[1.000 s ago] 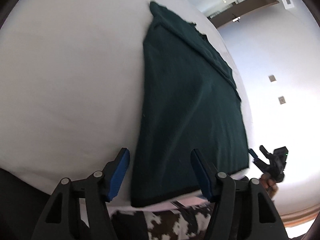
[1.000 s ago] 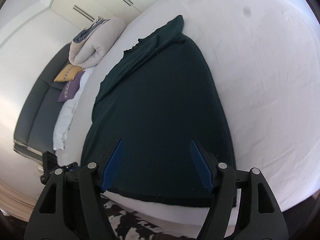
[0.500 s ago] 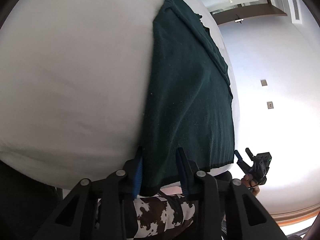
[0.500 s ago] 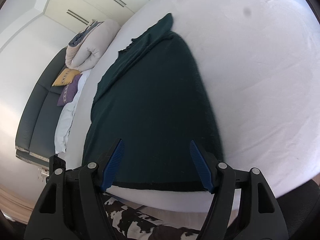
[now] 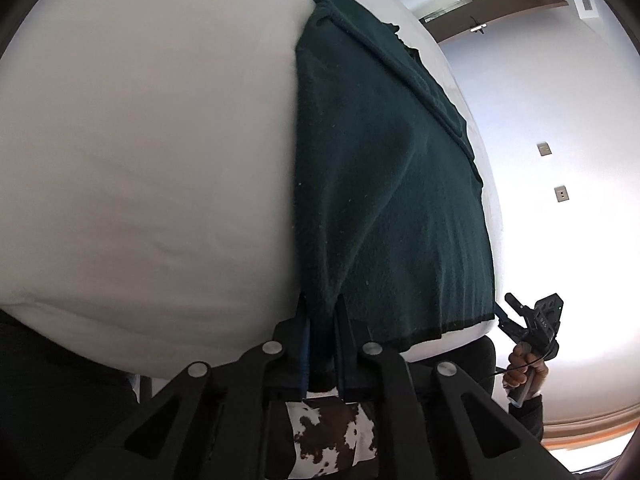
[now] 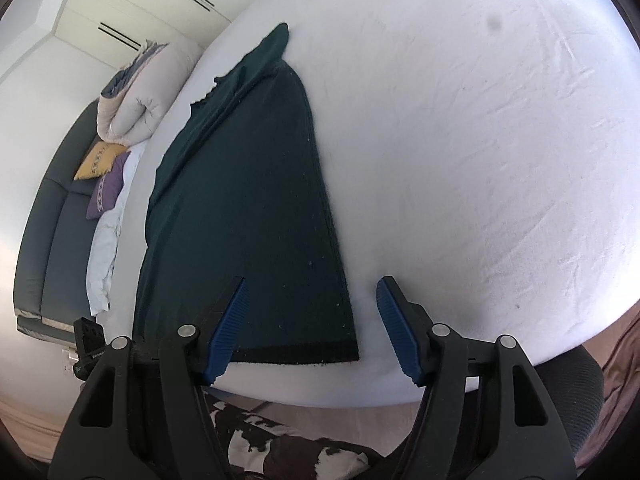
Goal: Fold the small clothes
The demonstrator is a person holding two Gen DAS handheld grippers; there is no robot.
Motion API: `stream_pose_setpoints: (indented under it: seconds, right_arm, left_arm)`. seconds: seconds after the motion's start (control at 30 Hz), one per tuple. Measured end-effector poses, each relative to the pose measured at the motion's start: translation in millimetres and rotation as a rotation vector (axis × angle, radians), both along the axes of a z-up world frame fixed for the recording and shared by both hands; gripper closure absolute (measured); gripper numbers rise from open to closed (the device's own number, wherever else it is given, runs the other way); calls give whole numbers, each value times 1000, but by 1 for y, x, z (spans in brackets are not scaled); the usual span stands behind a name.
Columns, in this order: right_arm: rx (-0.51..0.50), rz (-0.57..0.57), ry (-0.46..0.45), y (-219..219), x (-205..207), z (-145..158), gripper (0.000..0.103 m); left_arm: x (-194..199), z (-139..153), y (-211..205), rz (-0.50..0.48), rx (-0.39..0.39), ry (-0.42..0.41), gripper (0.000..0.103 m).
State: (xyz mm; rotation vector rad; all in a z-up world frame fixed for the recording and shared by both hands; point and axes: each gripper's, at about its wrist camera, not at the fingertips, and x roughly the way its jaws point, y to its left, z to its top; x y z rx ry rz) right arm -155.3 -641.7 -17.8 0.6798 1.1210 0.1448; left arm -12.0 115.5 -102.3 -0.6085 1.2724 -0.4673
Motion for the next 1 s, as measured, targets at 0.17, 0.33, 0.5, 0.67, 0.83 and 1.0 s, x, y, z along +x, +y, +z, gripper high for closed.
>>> stream_pose_setpoints:
  seconds: [0.17,0.33,0.5,0.67,0.83,1.0]
  right_arm:
    - [9,55,71,5,4,-5,59]
    - [69,71,103,8,5,-14,79]
    - [81,75,96,13,3,-15,94]
    - [68,76,58,20,4,1,95]
    - [126,22,-17,8,11,20,95]
    - [67,49,-13,19,18,27,96]
  left_arm:
    - [-1,2,-1,-4,10,-18,94]
    - [-4,3,3,3,-13,-28,95]
    - [-7,9,11,25,-71,-36,95]
    - [-8,19,18,69,-173,-56,95]
    - [-6,38,29,130,-277,-108,96]
    - [0,50,33,160,-324,-139,96]
